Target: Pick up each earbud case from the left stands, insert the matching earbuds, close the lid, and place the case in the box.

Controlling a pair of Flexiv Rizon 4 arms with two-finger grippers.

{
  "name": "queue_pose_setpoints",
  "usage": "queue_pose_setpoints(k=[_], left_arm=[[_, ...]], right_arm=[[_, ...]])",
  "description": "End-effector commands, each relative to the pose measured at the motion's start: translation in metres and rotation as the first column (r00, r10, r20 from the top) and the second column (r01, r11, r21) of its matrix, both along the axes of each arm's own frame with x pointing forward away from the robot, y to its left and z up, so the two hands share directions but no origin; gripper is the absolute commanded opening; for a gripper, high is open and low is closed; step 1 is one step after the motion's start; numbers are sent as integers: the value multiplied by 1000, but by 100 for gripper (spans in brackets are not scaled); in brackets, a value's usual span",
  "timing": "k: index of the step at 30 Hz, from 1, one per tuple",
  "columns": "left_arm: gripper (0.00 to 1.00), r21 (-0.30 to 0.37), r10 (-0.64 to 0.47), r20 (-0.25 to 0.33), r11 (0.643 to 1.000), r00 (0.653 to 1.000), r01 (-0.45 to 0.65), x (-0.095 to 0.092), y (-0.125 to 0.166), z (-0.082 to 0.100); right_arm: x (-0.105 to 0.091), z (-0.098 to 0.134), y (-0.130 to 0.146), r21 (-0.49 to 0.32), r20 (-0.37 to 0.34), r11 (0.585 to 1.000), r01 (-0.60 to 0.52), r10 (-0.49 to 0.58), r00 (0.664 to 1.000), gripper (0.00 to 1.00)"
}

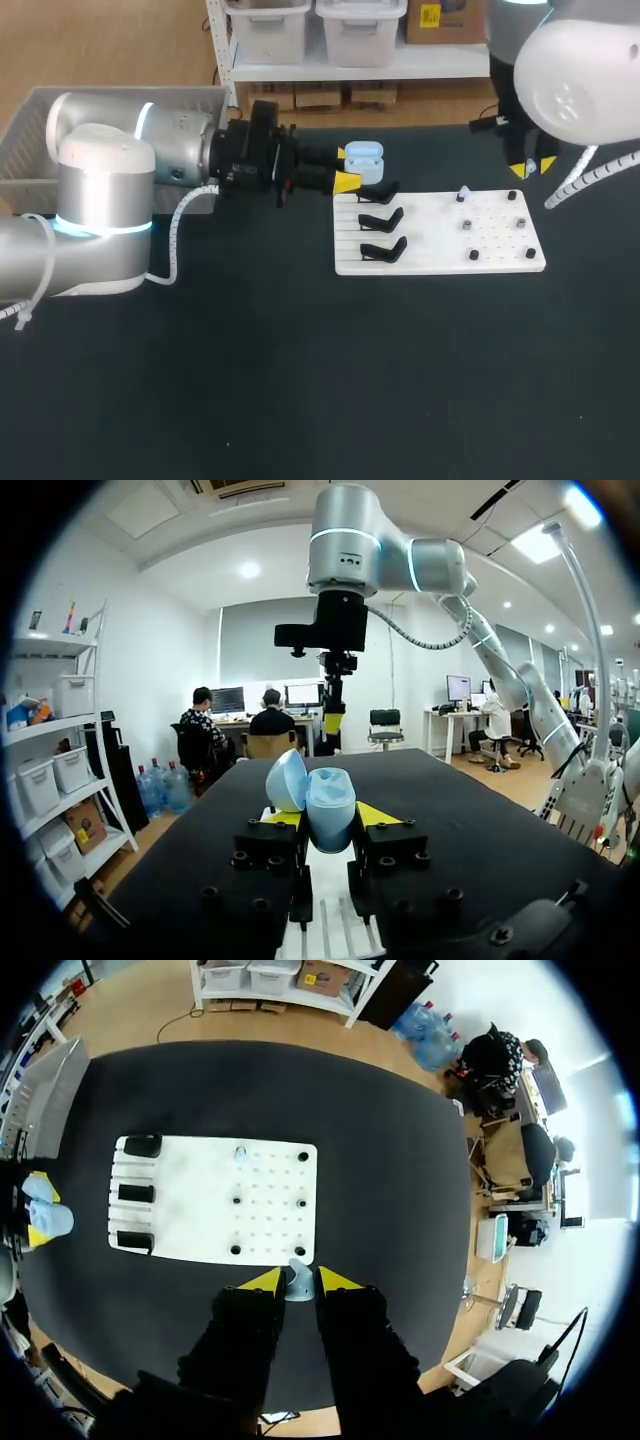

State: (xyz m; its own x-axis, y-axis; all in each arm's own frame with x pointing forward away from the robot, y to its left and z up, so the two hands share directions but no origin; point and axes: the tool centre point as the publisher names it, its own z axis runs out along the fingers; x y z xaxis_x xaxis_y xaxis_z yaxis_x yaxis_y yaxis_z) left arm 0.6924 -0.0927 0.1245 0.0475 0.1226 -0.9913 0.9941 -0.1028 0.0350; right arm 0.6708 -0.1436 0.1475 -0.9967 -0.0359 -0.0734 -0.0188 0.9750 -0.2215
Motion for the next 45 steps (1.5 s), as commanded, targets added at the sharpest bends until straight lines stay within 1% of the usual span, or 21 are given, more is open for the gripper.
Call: queue_pose_setpoints(k=[1,5,6,8,10,11,13,14,16,18,21,24,27,45], left_arm=[[0,-17,12,4,1000,1000,-12,-9,-4,-6],[0,-26,8,2,1000,1000,-8,-14,-6,-9],[0,-29,7,2,1000,1000,-7,-15,-7,-9],[0,-31,6,3,999,1000,-6,-15,-8,-9],[0,-33,5,4,999,1000,-5,-15,-10,-9],[0,-32,3,6,999,1000,-3,-15,-11,-9],[0,-31,-2,8,1000,1000,2,-15,-13,-9],[0,-30,-4,9,1000,1000,4,-15,-15,-9],[0,-27,-10,10,1000,1000,10,-15,-17,-10],[0,-23,-20,13,1000,1000,20,-15,-19,-9],[0,-16,-28,14,999,1000,28,-14,-22,-10],[0,-13,-34,13,999,999,34,-14,-25,-11],[0,-12,-37,11,999,999,37,-14,-26,-12],[0,-12,-37,11,999,999,37,-14,-26,-12]], right_arm=[[-11,15,5,45,0,999,24,-24,1000,0],[-18,24,11,63,-3,997,53,-53,999,0],[-20,27,13,51,0,997,60,-60,998,0],[-24,31,17,56,-2,996,75,-75,997,0],[-27,36,21,45,-4,994,96,-96,995,0],[-28,39,24,55,-7,992,113,-113,994,0],[-30,46,30,34,5,990,136,-137,991,0],[-32,50,34,47,0,986,161,-161,987,0],[-34,55,40,33,11,979,200,-201,980,0],[-36,60,46,43,16,969,243,-243,970,0],[-40,66,56,58,17,959,277,-278,960,0],[-41,68,64,113,-9,944,310,-311,950,0],[-42,67,75,153,-40,935,319,-316,948,0],[-42,66,77,148,-41,937,316,-313,949,0]])
